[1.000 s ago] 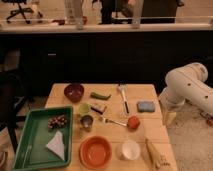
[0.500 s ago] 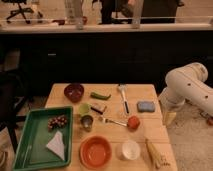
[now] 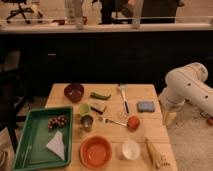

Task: Stack bowls on top of each other

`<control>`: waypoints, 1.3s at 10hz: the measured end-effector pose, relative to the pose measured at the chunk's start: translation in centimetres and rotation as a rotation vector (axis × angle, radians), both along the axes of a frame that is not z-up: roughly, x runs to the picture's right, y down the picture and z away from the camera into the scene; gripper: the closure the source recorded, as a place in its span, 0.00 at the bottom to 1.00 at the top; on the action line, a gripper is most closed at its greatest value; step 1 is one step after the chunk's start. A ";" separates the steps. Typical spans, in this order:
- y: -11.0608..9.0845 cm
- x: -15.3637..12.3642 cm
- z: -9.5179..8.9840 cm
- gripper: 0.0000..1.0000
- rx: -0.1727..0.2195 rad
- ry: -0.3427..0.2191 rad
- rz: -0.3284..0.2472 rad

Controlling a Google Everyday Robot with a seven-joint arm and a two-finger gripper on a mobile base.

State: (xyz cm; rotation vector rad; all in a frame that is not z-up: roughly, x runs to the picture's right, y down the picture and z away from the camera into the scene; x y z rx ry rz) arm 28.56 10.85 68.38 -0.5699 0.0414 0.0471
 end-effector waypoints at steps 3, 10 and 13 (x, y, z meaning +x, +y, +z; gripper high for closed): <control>0.0 0.0 0.0 0.20 0.000 0.000 0.000; 0.0 0.0 0.0 0.20 0.000 0.000 0.000; 0.6 -0.8 -0.3 0.20 -0.001 -0.065 -0.055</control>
